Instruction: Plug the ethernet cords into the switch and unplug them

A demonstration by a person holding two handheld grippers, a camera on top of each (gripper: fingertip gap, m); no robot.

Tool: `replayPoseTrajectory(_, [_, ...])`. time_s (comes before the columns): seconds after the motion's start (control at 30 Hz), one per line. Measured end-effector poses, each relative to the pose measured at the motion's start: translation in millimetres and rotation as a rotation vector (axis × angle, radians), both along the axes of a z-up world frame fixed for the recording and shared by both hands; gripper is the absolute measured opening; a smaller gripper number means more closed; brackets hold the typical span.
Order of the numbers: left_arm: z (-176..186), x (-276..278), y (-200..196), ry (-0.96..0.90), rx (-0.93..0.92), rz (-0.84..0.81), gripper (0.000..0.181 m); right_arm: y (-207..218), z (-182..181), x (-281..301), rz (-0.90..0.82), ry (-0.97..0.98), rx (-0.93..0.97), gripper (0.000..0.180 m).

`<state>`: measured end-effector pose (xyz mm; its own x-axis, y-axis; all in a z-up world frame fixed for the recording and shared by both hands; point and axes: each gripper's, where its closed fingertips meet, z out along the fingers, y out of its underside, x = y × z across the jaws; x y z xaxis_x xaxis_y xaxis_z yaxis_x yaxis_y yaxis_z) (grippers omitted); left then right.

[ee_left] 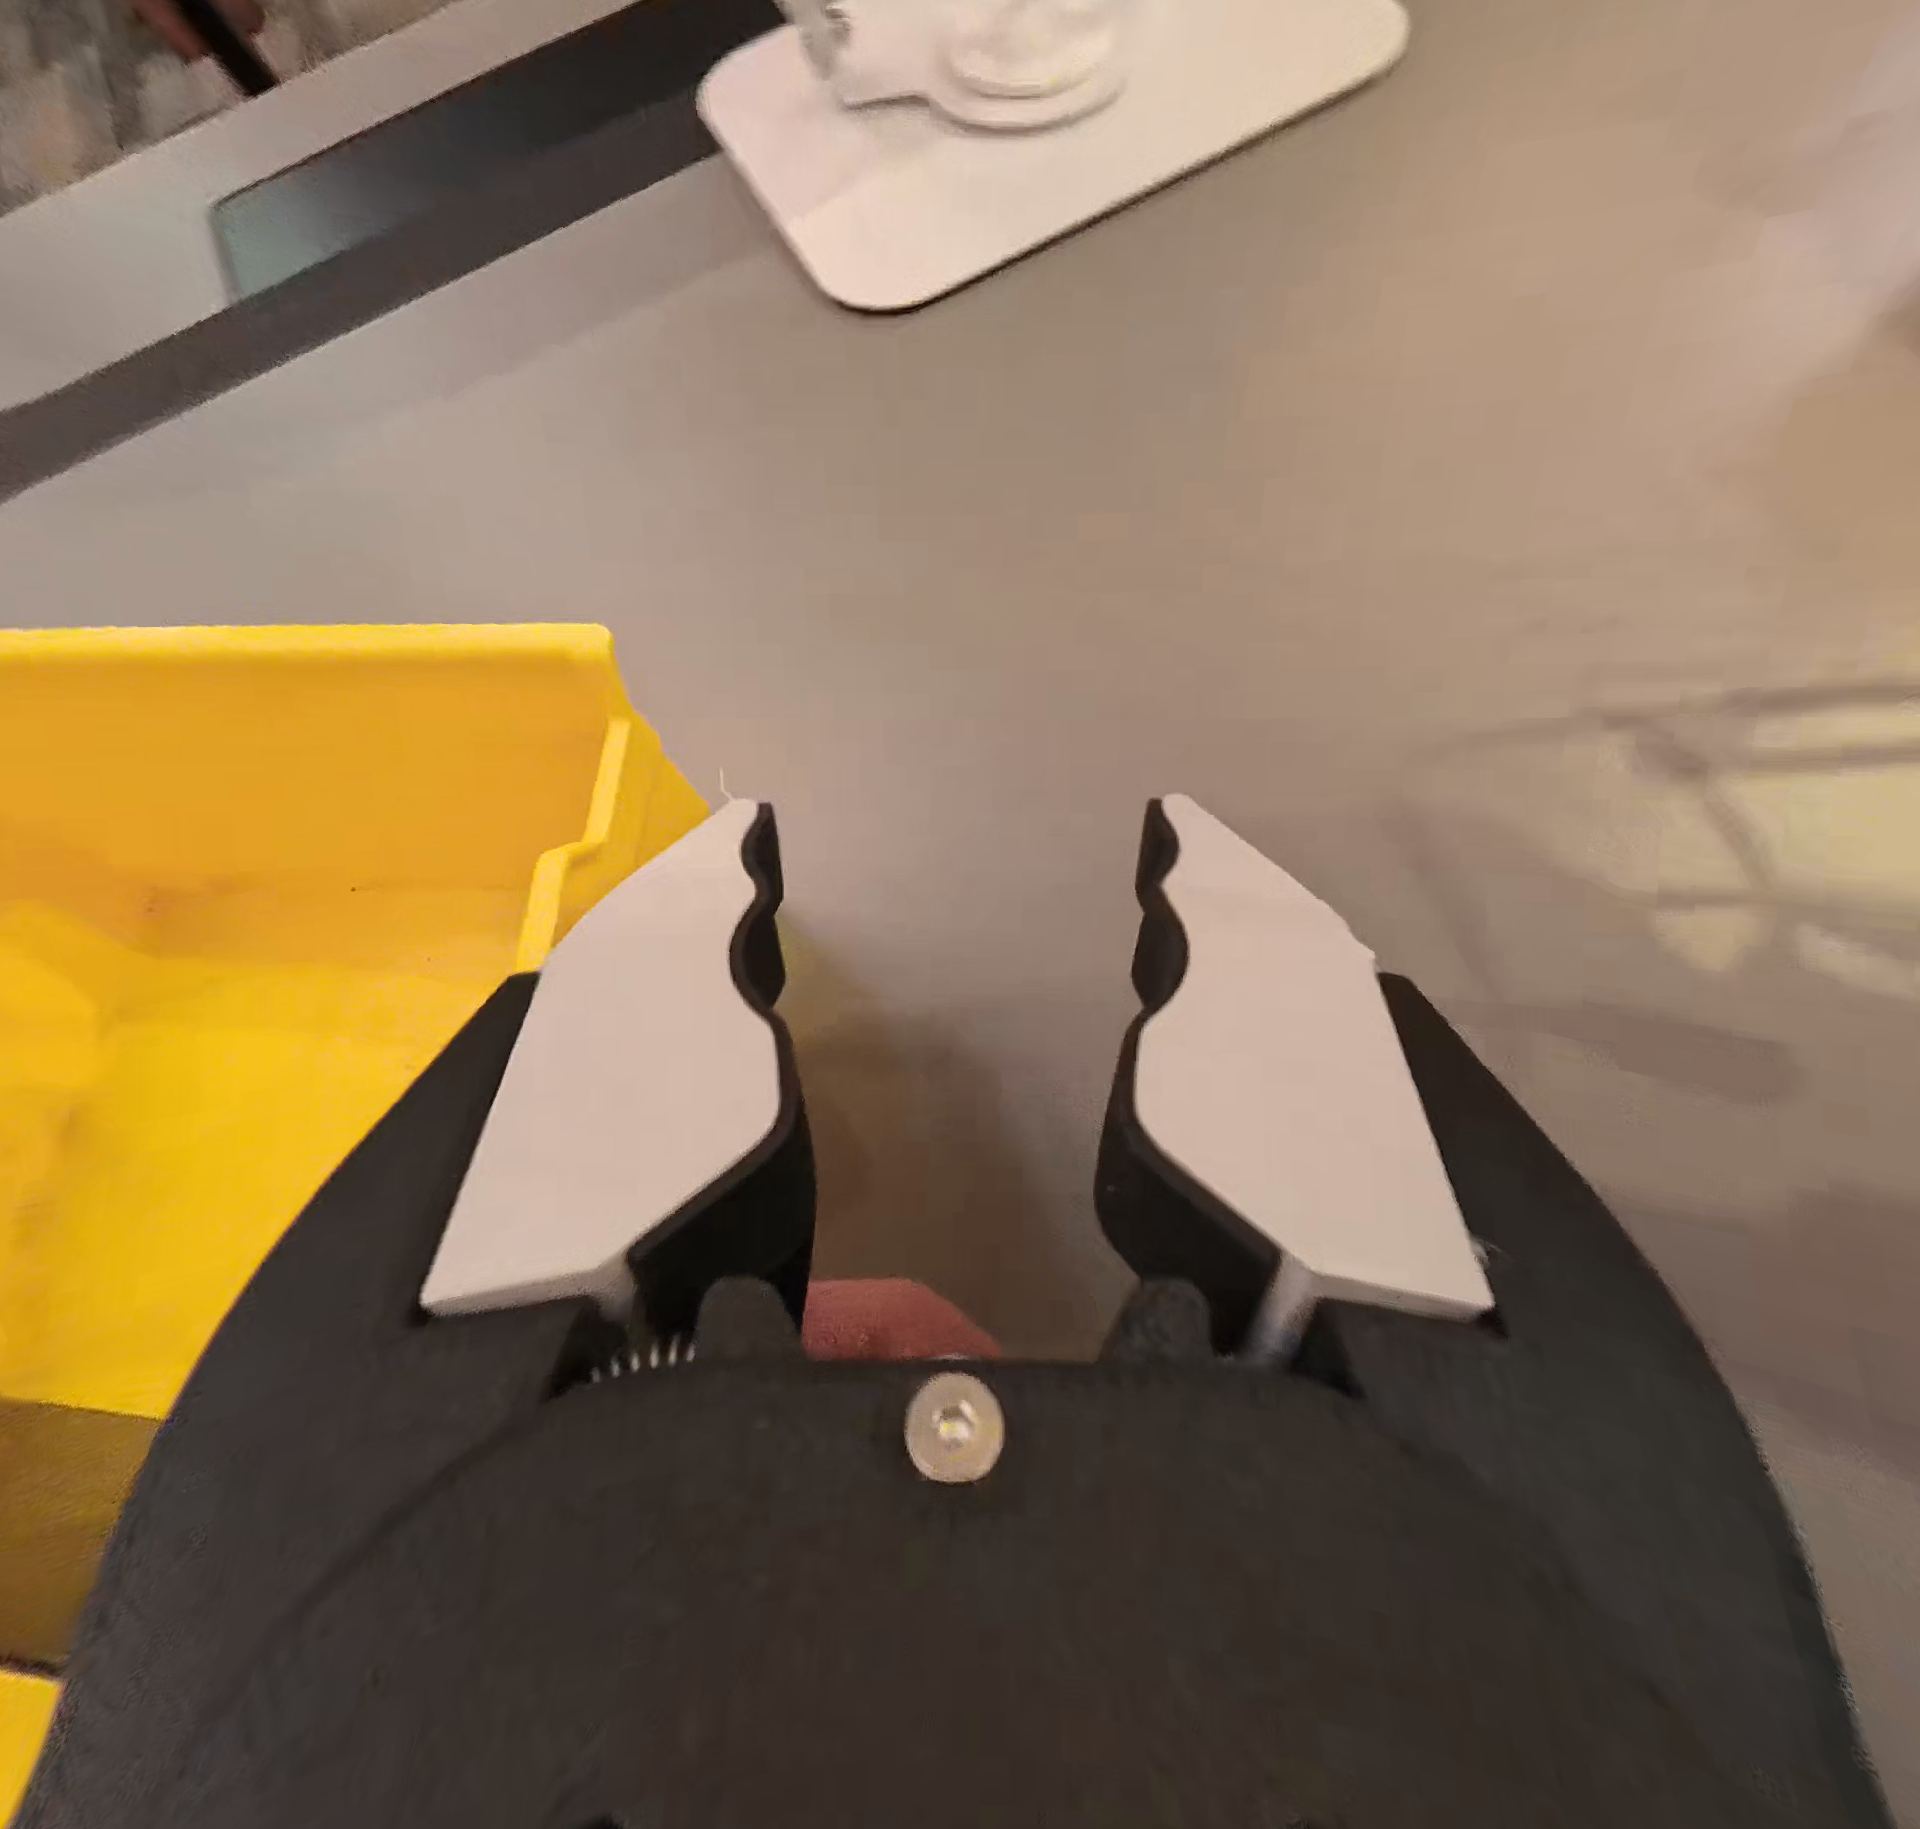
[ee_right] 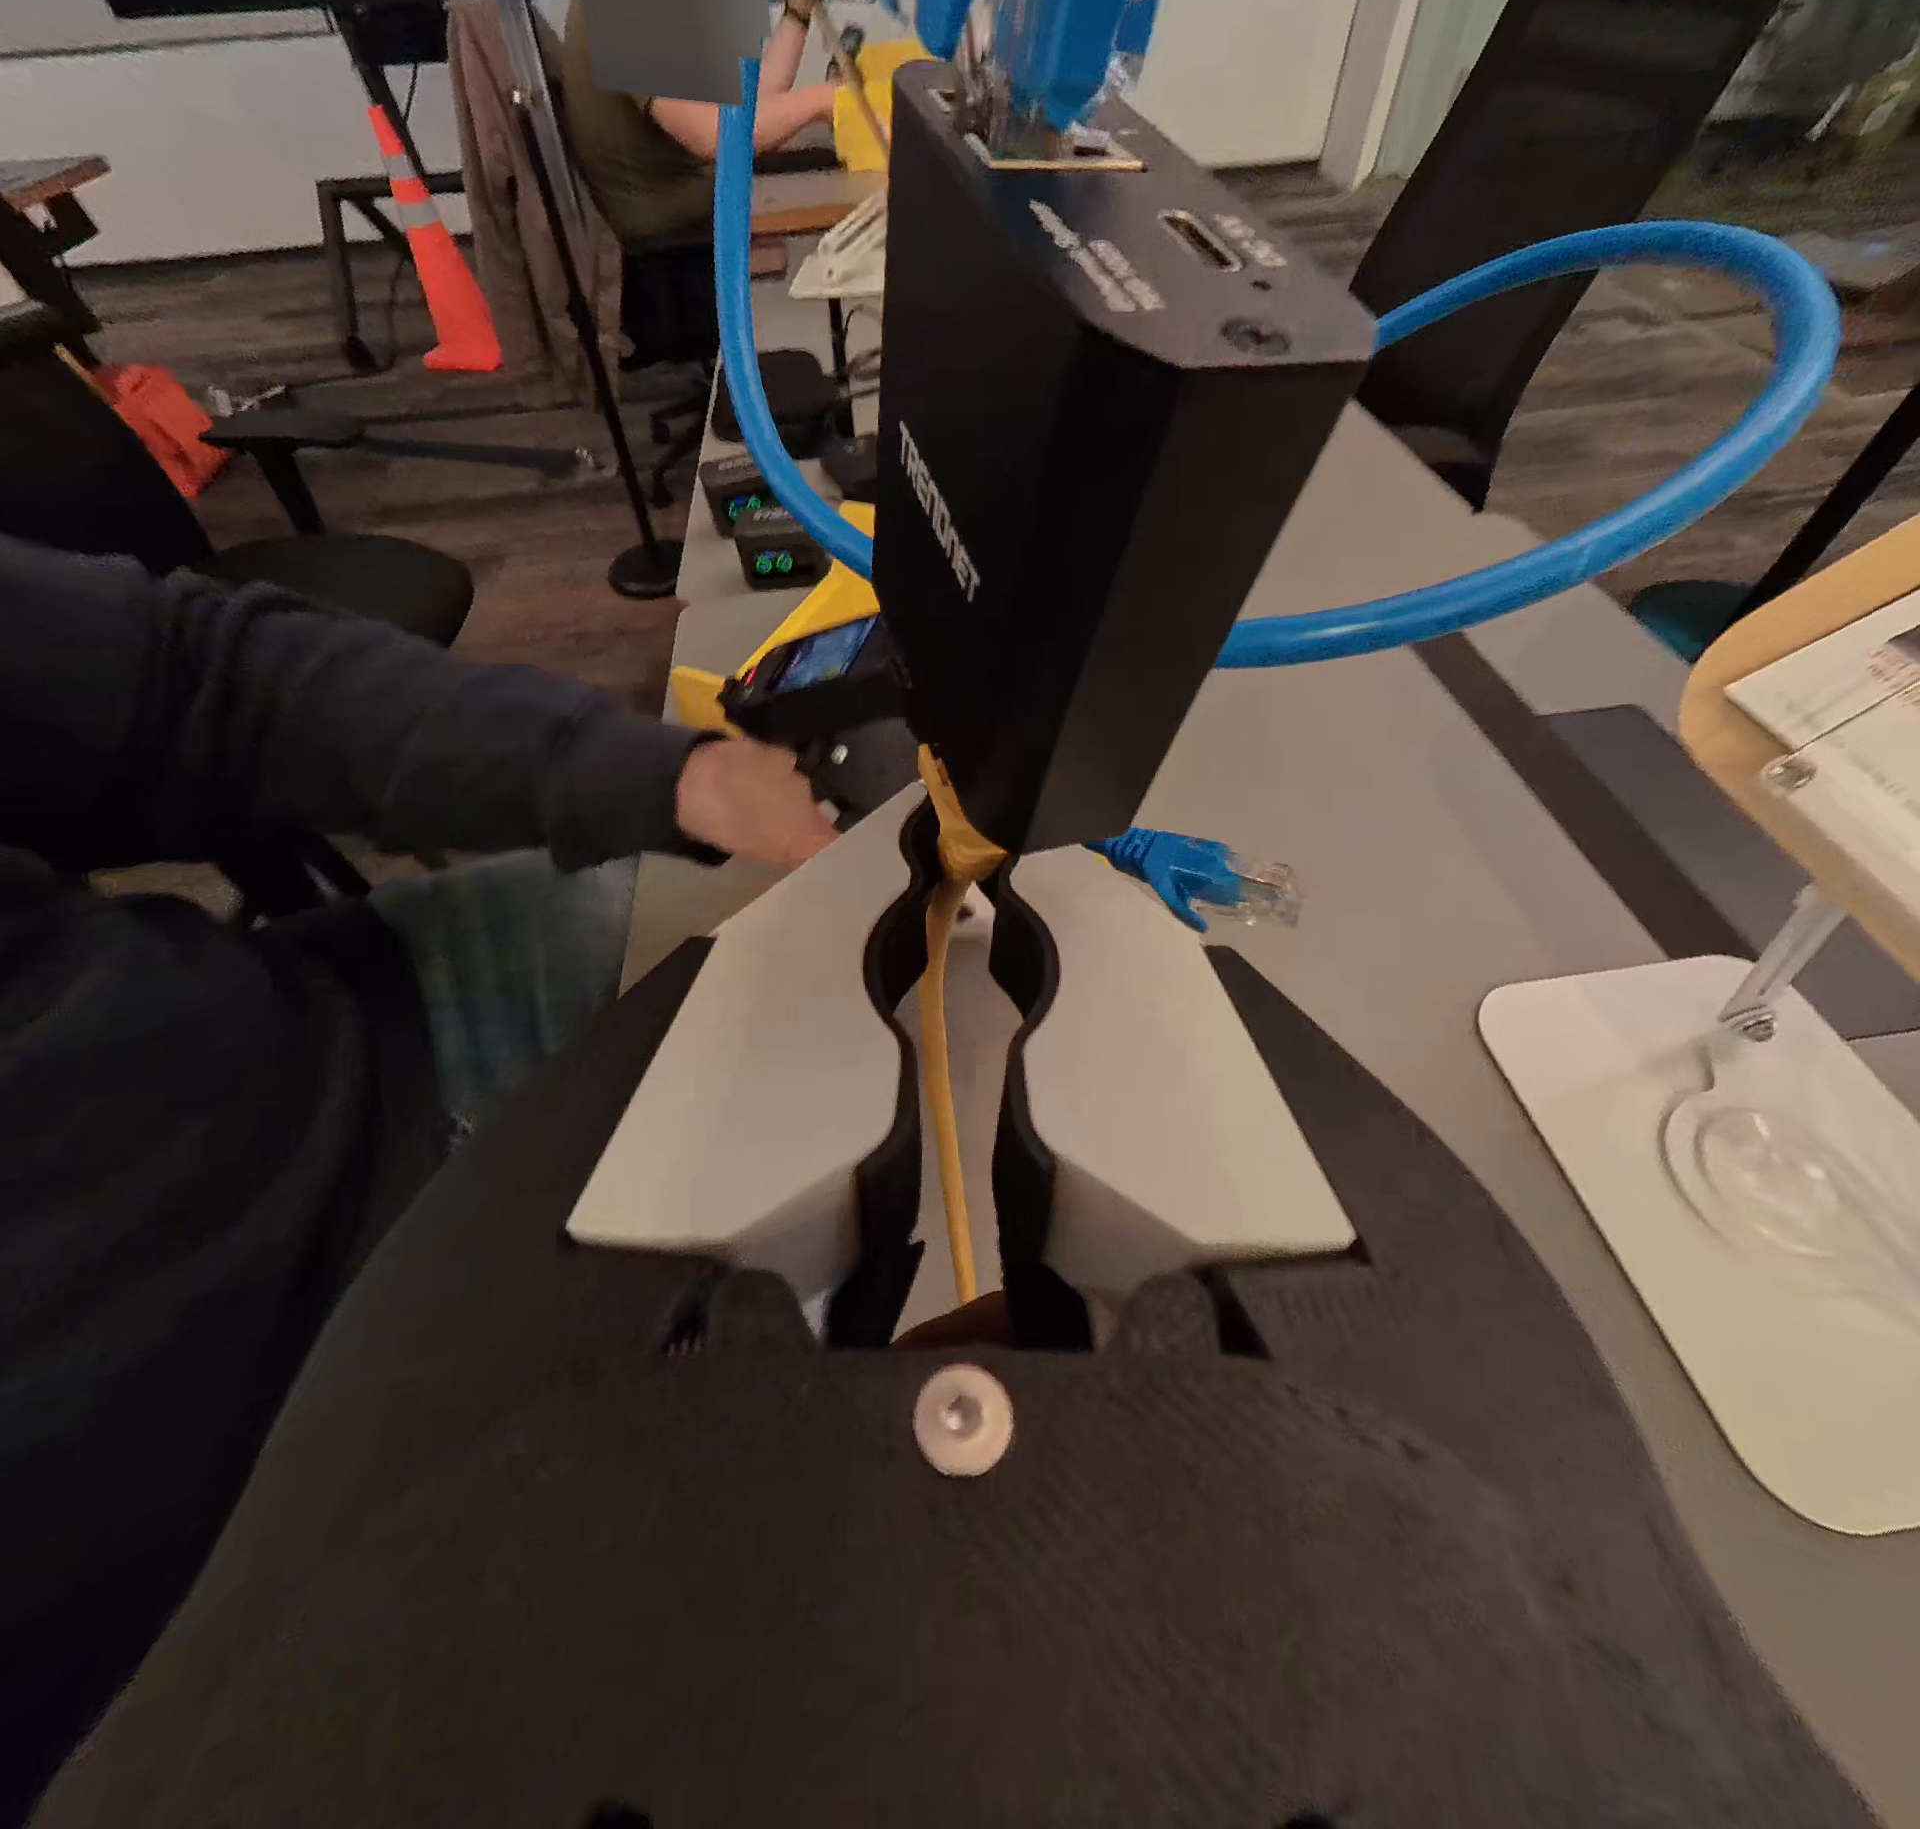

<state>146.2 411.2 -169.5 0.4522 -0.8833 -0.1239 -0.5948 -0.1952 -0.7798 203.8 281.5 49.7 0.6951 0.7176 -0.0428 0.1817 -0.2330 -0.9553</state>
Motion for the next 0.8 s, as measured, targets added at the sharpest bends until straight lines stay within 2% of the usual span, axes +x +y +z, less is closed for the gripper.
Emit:
replayPoseTrajectory(0.3, [13, -27, 107, -0.192, -0.075, 0.382, 0.084, -10, -35, -8, 0.156, -0.114, -0.163, 0.001])
replayPoseTrajectory(0.43, [21, -36, 133, -0.286, -0.146, 0.444, 0.084, -17, -50, -13, 0.248, -0.176, -0.231, 0.002])
replayPoseTrajectory(0.5, [46, -37, 122, -0.370, -0.139, 0.381, 0.078, -21, -58, -12, 0.300, -0.211, -0.270, 0.001])
replayPoseTrajectory(0.63, [126, -70, 77, -0.528, -0.019, 0.229, 0.059, -26, -73, 0, 0.384, -0.270, -0.363, 0.001])
replayPoseTrajectory(0.73, [199, -101, 47, -0.669, 0.076, 0.093, 0.063, -29, -86, 11, 0.438, -0.322, -0.439, 0.001])
replayPoseTrajectory(0.8, [245, -98, 9, -0.634, 0.181, -0.097, 0.070, -31, -95, 15, 0.481, -0.362, -0.488, 0.001])
